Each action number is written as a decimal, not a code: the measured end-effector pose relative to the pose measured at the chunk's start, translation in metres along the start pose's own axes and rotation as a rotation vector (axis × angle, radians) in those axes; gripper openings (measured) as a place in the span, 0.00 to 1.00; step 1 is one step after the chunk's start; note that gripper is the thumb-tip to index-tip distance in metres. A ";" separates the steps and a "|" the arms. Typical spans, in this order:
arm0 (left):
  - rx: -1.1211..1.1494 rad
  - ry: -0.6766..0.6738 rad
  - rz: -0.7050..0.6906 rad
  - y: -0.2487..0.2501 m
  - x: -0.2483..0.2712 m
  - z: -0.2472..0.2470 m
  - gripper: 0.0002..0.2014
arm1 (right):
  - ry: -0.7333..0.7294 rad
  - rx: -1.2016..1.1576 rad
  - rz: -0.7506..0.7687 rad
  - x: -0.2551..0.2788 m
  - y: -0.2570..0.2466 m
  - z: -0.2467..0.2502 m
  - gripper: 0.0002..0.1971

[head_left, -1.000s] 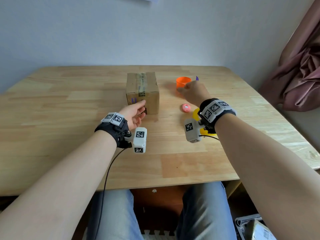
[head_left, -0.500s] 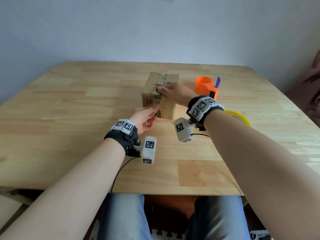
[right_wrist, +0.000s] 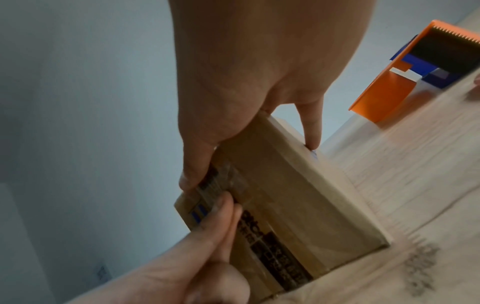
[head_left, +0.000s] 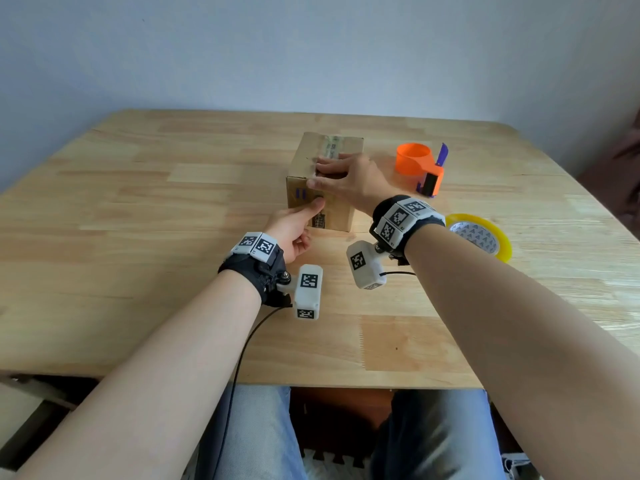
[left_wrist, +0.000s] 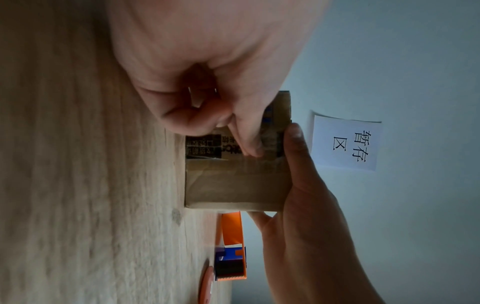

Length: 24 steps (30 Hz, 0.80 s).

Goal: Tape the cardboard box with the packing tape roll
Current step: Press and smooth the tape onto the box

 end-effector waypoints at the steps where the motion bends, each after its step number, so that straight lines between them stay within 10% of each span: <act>1: 0.002 -0.002 0.007 0.000 0.000 0.000 0.17 | 0.010 0.008 -0.003 0.001 0.000 -0.001 0.26; 18: 0.048 -0.087 0.252 -0.004 0.001 0.009 0.22 | 0.114 0.236 -0.021 0.010 0.005 -0.004 0.29; 24: 0.115 0.111 -0.002 0.017 0.007 0.028 0.16 | 0.125 0.204 -0.029 0.010 0.007 -0.005 0.30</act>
Point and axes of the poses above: each hand's wrist, its own x-axis away from the middle knuckle, its own z-axis out of the back of the hand, y = z × x, the point moved 4 cm from there along -x, towards the middle knuckle, and after that the axes turned 7 degrees about x, right-handed, at the moved point
